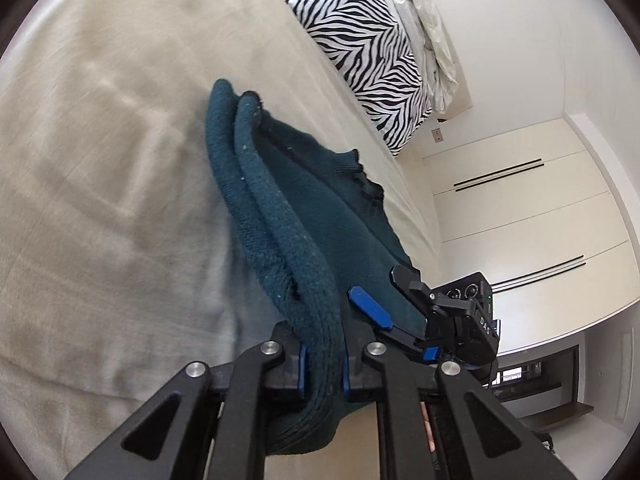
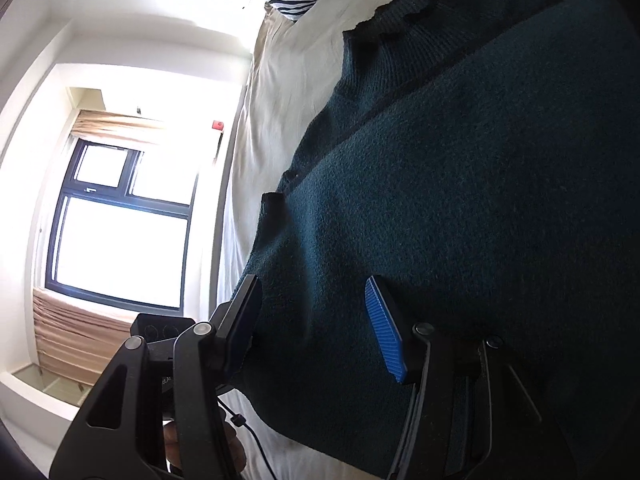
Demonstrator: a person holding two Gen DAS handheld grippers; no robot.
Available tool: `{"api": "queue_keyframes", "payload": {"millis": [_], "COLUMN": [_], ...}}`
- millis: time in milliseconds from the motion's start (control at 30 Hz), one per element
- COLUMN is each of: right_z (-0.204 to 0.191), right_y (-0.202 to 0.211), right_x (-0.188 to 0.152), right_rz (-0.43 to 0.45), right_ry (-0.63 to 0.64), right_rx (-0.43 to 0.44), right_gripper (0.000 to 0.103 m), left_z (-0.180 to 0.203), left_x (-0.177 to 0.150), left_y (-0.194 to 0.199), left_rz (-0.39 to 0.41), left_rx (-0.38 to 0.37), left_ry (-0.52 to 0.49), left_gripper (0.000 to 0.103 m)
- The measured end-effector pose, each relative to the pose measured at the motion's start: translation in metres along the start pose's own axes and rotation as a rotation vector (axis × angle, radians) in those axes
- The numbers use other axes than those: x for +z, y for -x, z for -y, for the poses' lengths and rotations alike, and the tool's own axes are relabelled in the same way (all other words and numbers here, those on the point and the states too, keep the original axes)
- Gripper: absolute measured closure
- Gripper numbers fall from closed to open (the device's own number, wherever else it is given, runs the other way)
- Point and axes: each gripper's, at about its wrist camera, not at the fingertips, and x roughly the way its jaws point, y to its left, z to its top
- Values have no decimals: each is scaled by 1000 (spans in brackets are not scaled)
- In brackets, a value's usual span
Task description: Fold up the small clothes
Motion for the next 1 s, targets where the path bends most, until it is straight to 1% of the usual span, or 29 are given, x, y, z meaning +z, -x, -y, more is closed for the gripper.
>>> {"api": "queue_keyframes", "payload": {"millis": [133,200,300,367,400,467,500,533,567,633,667,700,767,800,867,933,1000], "right_z": [19,31,53,70,77,90,96,102,106,110,109,107,101,98,92,82,72], "right_y": [42,66,99,117,123,136,139,146,148,148,146,145,137,134,130,121,114], "right_x": [15,24,35,42,45,49,51,55,57,59,62,63,67,67,67,70,72], "right_rz": [56,89,126,137,143,158,159,156,153,151,145,142,136,130,111,81,54], "right_ry": [-57,-93,-139,-174,-191,-219,-228,-237,-244,-240,-236,-230,-215,-208,-186,-150,-95], "right_rx": [80,120,155,186,198,207,216,229,244,242,242,234,205,185,133,54,-29], "right_gripper": [44,43,35,33,33,33,33,33,33,33,33,33,33,33,33,34,36], "left_z": [52,81,122,143,149,151,148,145,143,143,145,148,153,155,156,152,145], "left_x": [3,2,-8,-20,-27,-39,-44,-50,-56,-66,-70,-74,-77,-78,-78,-77,-73], "left_y": [-16,-33,-73,-105,-122,-155,-170,-181,-188,-191,-189,-186,-174,-165,-146,-126,-112], "left_rz": [-7,-21,-65,-103,-120,-158,-179,-202,-223,-245,-244,-244,-235,-225,-186,-145,-120], "left_rx": [-12,-32,-63,-87,-96,-79,-61,-47,-48,-66,-63,-61,-74,-95,-117,-106,-104], "left_ry": [-102,-152,-222,-268,-283,-294,-292,-290,-292,-324,-351,-378,-408,-420,-448,-460,-453], "left_gripper": [90,90,90,90,90,90,86,79,75,52,47,40,39,38,37,35,34]}}
